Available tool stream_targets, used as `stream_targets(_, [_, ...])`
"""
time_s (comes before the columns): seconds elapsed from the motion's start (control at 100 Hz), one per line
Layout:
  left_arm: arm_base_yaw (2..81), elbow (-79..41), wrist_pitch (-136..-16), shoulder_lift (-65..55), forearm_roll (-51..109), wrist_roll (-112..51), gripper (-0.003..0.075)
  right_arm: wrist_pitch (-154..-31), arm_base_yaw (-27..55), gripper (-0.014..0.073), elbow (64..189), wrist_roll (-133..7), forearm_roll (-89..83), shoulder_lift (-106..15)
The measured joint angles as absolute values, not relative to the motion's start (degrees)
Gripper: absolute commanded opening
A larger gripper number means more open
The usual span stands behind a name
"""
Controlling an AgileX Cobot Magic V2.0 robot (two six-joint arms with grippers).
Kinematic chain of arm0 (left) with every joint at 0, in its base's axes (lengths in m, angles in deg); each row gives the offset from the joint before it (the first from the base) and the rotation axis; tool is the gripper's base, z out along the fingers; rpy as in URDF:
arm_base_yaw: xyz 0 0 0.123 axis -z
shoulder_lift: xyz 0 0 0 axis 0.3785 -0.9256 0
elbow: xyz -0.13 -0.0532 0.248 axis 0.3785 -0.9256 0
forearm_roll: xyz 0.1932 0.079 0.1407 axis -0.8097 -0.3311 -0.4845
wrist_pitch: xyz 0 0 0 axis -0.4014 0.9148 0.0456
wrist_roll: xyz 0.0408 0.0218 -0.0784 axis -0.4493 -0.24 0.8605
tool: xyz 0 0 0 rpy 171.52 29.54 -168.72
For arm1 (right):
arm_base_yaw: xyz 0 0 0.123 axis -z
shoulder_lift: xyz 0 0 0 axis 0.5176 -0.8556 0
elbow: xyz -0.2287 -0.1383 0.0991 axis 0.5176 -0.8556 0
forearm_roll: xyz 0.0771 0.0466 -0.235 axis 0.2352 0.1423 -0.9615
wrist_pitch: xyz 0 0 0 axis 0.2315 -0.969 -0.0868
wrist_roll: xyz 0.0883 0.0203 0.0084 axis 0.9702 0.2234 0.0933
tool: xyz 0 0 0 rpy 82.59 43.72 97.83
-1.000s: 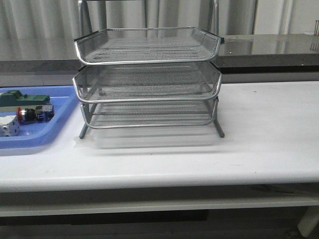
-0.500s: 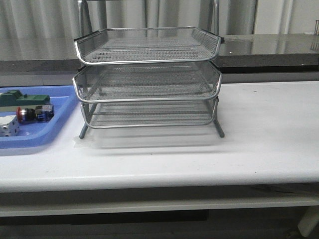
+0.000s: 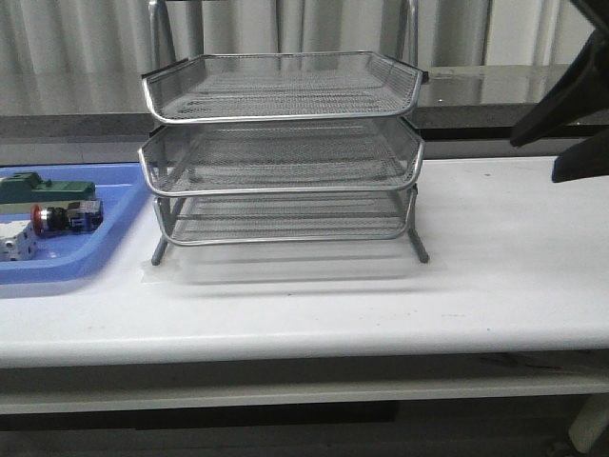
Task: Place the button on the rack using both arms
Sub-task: 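Move the right gripper to the front rim of the middle wire tray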
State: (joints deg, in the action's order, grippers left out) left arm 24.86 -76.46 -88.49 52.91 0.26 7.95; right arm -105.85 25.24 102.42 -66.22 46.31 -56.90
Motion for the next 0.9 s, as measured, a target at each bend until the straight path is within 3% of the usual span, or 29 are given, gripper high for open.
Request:
stream_targets(0.38, [24.86,-76.46,-88.49,52.91,0.26,7.95,-0.0021,-111.40,25.24,0.0330,102.82,-100.87,82.90,-72.13])
stream_targets(0.9, [24.86,-76.46,-88.49,52.91,0.26,7.95,-0.0021,-121.16,25.24,0.0329,113.46,-104.51,84.67,-88.49])
